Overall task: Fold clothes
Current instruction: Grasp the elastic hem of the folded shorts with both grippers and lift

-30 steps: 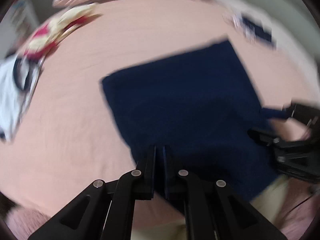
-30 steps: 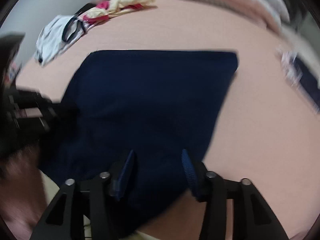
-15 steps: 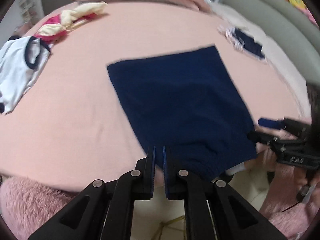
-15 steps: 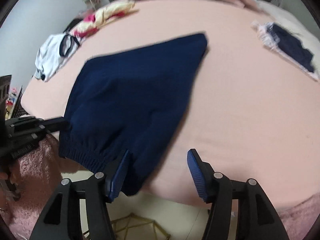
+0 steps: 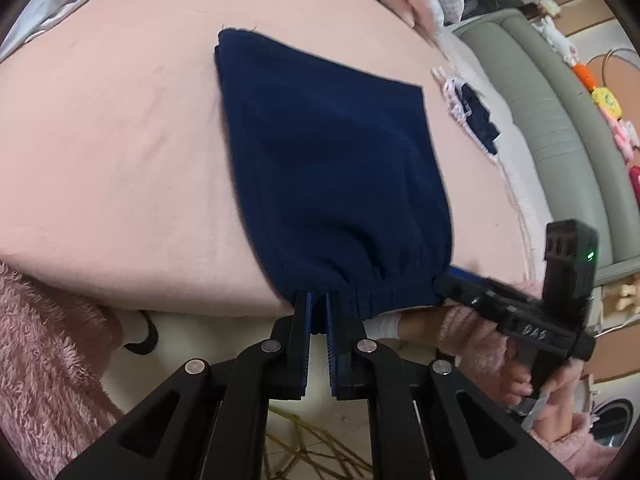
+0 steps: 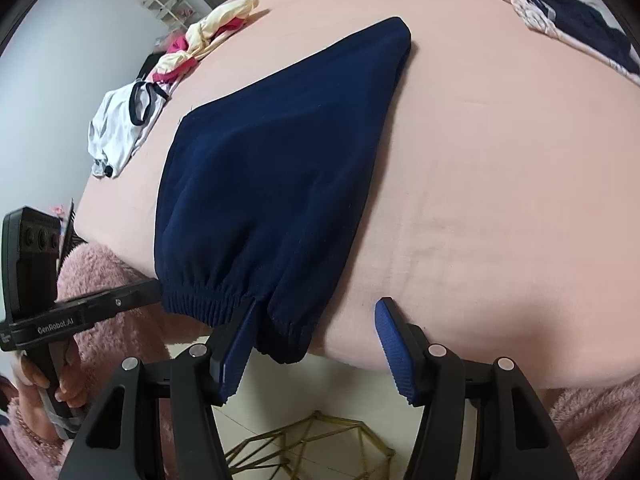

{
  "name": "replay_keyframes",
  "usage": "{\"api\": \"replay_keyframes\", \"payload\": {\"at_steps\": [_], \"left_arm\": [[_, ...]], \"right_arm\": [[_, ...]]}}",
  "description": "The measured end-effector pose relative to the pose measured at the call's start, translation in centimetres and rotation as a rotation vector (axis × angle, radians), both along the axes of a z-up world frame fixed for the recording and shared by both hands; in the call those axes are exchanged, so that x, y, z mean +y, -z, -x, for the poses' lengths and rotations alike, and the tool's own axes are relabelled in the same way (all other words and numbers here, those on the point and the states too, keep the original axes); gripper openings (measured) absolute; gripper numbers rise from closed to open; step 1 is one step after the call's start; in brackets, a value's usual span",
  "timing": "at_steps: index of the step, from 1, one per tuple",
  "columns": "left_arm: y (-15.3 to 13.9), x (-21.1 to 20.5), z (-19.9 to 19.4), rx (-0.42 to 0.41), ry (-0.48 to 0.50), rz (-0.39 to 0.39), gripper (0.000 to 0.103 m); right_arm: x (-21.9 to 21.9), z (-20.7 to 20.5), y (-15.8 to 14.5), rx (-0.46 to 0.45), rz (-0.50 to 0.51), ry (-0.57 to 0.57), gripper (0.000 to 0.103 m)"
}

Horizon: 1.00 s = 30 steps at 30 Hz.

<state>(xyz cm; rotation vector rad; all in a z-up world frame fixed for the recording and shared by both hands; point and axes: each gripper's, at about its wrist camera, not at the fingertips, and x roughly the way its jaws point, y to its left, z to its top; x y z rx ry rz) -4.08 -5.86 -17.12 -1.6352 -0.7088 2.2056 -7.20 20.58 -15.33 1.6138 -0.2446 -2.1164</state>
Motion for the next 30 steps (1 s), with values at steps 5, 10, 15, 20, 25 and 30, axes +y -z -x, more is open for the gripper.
{"api": "replay_keyframes", "payload": {"at_steps": [5, 10, 15, 20, 25, 30], "left_arm": [[0.9, -0.4, -0.2, -0.031, -0.066, -0.054, 0.063], [1.5, 0.4, 0.3, -0.029, -0.033, -0.081, 0.037], [1.8, 0.5, 0.4, -0.032, -0.034, -0.101, 0.035], [-0.2, 0.5, -0.4, 0.029, -0.038, -0.084, 0.022], [-2.1, 0.9, -1.0, 0.082, -0.018, -0.083, 0.022], [-1.8, 1.2, -0.9, 0.063, 0.000, -0.062, 0.021]], "right_arm": [[0.9, -0.4, 0.0, 0.007, 0.043, -0.013, 0.059], [-0.1, -0.4, 0.8, 0.020, -0.001, -0.029, 0.060], [-1.2, -0.2, 1.0, 0.010, 0.017, -0.047, 0.036], [-0.8, -1.4, -0.6, 0.035, 0.026, -0.049, 0.025], [-0.2, -2.9, -2.0, 0.055, 0.083, -0.050, 0.025], [-0.1, -2.7, -1.2, 0.026, 0.044, -0.046, 0.025]]}}
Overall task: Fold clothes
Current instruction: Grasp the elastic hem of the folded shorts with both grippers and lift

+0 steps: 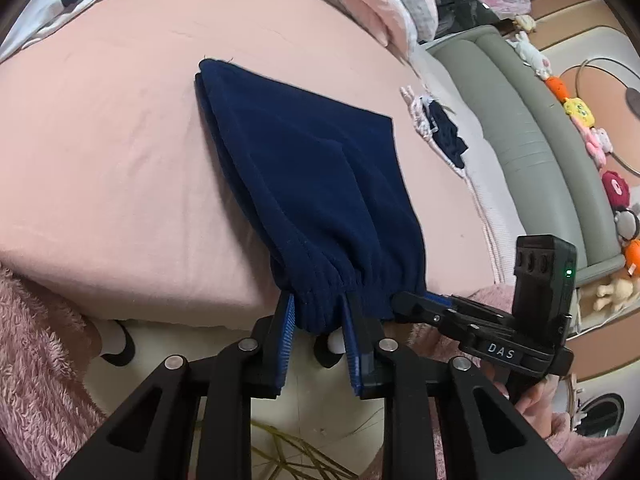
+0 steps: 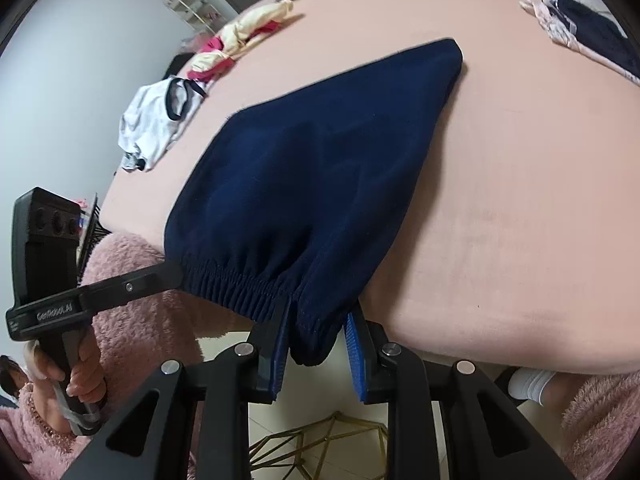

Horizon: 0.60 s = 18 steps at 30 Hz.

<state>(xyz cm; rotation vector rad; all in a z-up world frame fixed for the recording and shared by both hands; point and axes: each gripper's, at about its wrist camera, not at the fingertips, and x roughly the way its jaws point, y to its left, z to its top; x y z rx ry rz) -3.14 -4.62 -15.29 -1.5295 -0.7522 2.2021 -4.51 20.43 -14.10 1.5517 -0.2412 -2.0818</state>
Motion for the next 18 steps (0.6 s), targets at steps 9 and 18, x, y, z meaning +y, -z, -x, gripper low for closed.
{"api": "replay_keyframes", "payload": {"at_steps": [9, 18], "left_arm": [[-1.4, -1.5, 0.3, 0.041, -0.011, -0.072, 0.020], [-2.9, -2.7, 7.1, 0.084, -0.047, -0.112, 0.020]], "right_arm": [[-0.2, 0.6, -2.2, 0.031, 0.030, 0.013, 0.025], [-2.5, 6.3, -5.6, 0.095, 0.078, -0.007, 0.025]]}}
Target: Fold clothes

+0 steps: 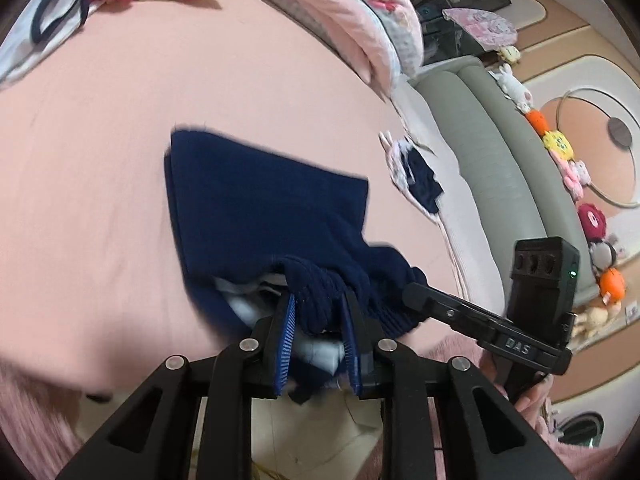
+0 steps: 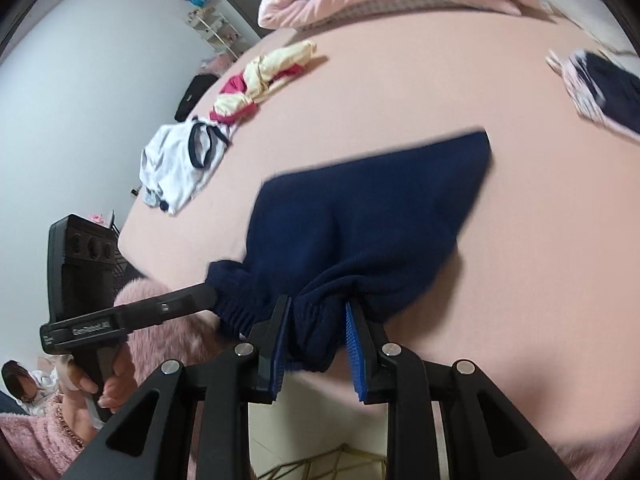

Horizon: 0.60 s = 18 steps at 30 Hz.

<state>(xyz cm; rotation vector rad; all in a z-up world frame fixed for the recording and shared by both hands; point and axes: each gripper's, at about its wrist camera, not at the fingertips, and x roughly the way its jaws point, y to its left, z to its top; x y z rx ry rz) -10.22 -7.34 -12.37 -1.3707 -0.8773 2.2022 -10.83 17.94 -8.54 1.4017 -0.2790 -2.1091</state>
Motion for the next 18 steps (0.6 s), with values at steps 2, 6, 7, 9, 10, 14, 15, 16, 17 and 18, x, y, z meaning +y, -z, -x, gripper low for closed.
{"api": "replay_keyframes", "payload": {"at_steps": [2, 6, 7, 9, 10, 14, 15, 16, 17, 18], "left_arm": [[0.1, -0.7, 1.8, -0.002, -0.013, -0.022, 0.020], [-0.3, -1.2, 3.7, -0.014, 0.029, 0.029, 0.020], [-0.6, -0.9, 3.5, -0.012, 0.075, 0.046, 0.020], [-1.1, -0.3, 2.0, -0.017, 0.144, 0.081, 0.020], [-1.2, -0.3, 1.2, -0.024, 0.159, 0.078, 0.021], [-1.1, -1.1, -1.0, -0.057, 0.141, 0.056, 0.021], [-1.0, -1.5, -1.2, -0.062, 0.120, 0.057, 0.021], [-0.9, -1.8, -1.3, -0.064, 0.100, 0.061, 0.021], [-0.7, -2.0, -1.3, -0.068, 0.084, 0.054, 0.021], [-0.5, -2.1, -1.2, -0.073, 0.074, 0.037, 0.021]], "right_arm": [[-0.7, 2.1, -0.1, -0.003, 0.006, 0.000, 0.025], [-1.4, 5.2, 0.7, -0.015, 0.013, 0.033, 0.025], [-1.5, 5.2, 0.9, -0.018, 0.006, 0.034, 0.025], [-1.7, 4.7, 0.9, -0.018, 0.000, 0.022, 0.025], [-1.8, 4.1, 0.9, -0.013, -0.006, 0.014, 0.025], [-2.0, 0.7, 1.2, -0.011, -0.064, -0.002, 0.025], [-1.9, 0.0, 1.4, -0.014, -0.077, -0.002, 0.025], [-1.8, -0.6, 1.6, -0.017, -0.090, -0.002, 0.025], [-1.7, -1.3, 1.8, -0.020, -0.102, -0.002, 0.025], [-1.6, -2.0, 2.0, -0.023, -0.115, -0.002, 0.025]]}}
